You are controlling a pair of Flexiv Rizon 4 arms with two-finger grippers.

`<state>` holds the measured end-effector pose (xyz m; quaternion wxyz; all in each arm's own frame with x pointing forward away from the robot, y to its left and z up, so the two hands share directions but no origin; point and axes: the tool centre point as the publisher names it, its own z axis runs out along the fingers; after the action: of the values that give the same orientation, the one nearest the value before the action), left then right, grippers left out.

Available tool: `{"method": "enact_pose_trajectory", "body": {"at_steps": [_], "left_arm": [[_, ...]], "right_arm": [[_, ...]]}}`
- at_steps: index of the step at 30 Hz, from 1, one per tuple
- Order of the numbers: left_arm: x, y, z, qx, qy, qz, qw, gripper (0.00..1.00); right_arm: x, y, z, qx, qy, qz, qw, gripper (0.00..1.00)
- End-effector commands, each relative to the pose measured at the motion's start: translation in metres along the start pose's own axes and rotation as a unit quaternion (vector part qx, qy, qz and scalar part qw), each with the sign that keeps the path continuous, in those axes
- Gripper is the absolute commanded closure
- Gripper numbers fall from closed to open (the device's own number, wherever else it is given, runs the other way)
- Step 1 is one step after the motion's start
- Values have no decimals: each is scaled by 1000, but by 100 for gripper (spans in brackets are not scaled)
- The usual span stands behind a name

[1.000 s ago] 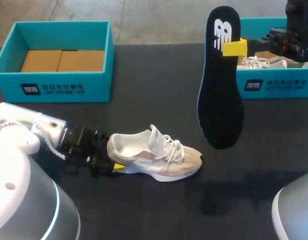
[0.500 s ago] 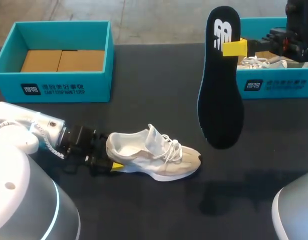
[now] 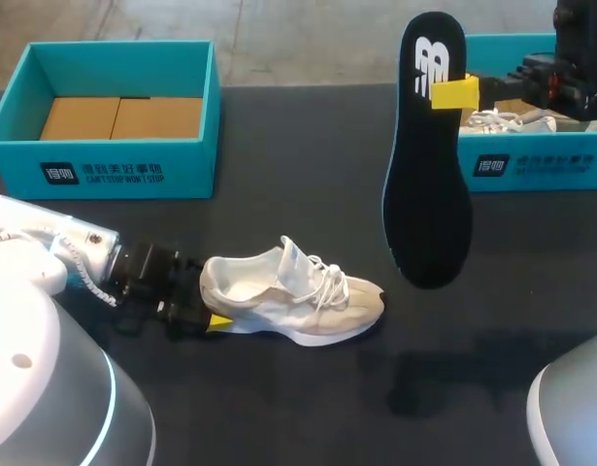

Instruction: Take the shoe out of the shoebox, open the shoe tongue, remove and reinsert the insole, then place the shoe into the shoebox

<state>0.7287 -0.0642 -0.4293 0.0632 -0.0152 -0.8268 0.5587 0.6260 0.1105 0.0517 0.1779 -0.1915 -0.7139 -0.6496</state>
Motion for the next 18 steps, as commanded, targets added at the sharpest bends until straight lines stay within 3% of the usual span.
{"method": "enact_pose_trajectory", "body": {"at_steps": [1, 18], "left_arm": [[-5, 8, 1, 9, -19, -5, 1000, 0], [-14, 9, -11, 3, -40, -11, 999, 0]], "right_arm": [[-2, 2, 2, 1, 1, 0, 1000, 100], [-2, 2, 2, 1, 1, 0, 1000, 100]]}}
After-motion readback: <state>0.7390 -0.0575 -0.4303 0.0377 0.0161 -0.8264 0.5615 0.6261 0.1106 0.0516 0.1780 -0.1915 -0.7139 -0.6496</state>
